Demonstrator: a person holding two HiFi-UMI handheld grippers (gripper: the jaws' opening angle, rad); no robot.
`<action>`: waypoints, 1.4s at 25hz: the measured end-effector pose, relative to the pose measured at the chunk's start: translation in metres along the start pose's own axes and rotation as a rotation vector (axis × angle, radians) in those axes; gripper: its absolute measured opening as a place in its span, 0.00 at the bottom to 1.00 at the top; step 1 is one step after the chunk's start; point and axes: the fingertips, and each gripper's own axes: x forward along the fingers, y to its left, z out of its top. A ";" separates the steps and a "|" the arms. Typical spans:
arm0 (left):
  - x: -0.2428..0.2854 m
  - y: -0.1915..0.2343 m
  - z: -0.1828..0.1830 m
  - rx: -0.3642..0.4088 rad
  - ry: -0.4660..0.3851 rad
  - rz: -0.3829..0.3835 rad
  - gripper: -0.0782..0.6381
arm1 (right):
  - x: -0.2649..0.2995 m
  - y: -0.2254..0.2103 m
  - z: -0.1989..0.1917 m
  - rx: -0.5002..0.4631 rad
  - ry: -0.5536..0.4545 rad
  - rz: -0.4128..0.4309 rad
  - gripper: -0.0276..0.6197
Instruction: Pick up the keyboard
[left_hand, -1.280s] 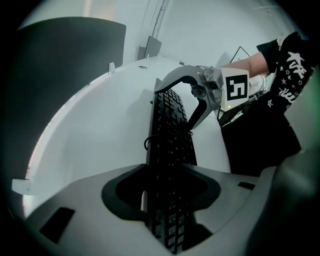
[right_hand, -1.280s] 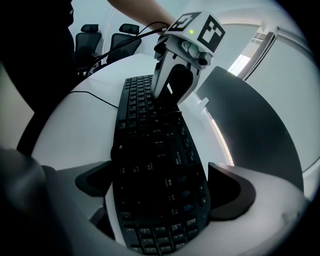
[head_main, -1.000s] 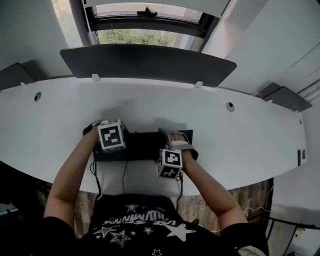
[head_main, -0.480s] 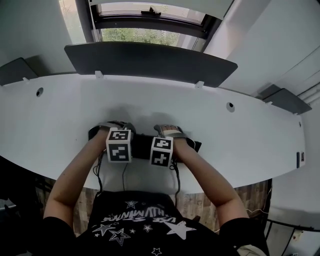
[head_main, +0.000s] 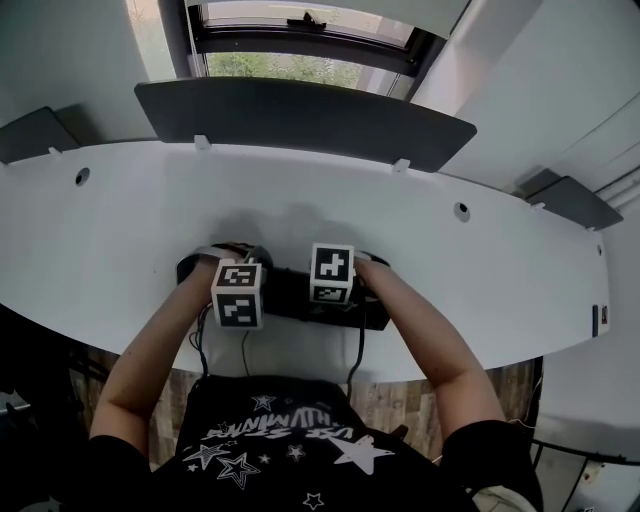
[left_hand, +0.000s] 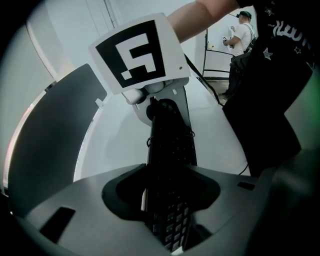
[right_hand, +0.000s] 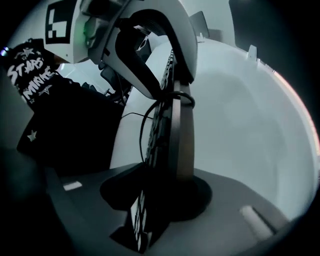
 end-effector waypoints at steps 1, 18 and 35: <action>-0.001 0.000 0.000 -0.006 -0.008 0.000 0.37 | -0.001 0.005 0.001 0.014 -0.013 0.044 0.22; -0.115 0.057 -0.033 -0.453 -0.472 0.377 0.44 | -0.018 0.043 -0.002 0.201 -0.177 -0.055 0.15; -0.187 0.000 -0.136 -0.947 -0.877 0.439 0.44 | -0.081 0.062 0.081 0.600 -0.810 -0.362 0.15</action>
